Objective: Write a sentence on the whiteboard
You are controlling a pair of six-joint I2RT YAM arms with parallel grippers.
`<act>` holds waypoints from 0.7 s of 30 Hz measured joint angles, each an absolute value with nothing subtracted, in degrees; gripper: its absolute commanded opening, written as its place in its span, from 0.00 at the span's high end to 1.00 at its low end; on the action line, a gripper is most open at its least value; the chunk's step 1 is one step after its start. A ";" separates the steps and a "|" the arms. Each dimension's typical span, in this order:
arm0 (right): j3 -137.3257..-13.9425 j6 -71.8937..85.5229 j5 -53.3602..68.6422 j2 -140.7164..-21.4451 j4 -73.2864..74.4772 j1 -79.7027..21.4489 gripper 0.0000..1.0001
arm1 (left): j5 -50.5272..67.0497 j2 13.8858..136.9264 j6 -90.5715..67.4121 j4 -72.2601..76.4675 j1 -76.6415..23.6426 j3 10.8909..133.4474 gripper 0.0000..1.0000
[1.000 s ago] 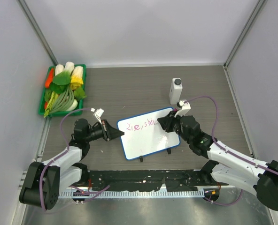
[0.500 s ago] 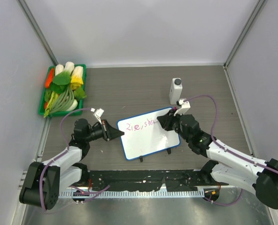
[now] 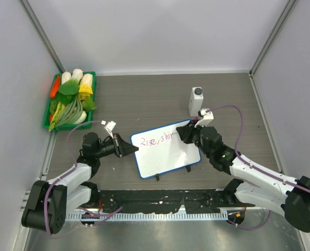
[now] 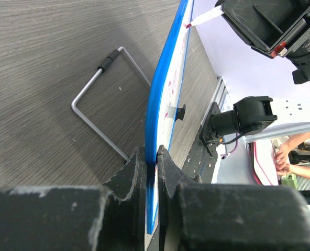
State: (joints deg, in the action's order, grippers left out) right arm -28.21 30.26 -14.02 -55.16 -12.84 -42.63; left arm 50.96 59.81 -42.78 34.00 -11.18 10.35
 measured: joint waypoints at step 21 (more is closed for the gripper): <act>-25.15 30.85 -13.19 -50.96 -10.87 -42.63 0.99 | 51.00 59.72 -42.76 33.98 -11.18 10.33 1.00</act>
